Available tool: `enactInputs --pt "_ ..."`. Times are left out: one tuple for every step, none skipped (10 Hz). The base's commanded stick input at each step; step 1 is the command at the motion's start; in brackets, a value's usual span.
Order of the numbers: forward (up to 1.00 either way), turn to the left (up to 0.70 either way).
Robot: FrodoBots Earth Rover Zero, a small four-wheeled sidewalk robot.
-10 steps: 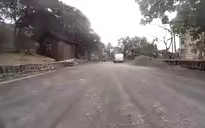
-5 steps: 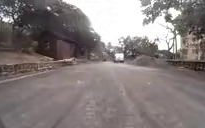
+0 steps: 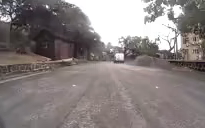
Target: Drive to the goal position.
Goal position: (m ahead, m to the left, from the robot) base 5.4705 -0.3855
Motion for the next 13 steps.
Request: enactInputs --pt "0.70 0.00" --pt "0.70 0.00" --pt "0.70 0.00" --pt "0.70 0.00" --pt "0.70 0.00" --pt "0.70 0.00" --pt "0.70 0.00" --pt "0.70 0.00" --pt "0.70 0.00" --pt "0.70 0.00" --pt "0.70 0.00" --pt "0.70 0.00" --pt "0.70 0.00"
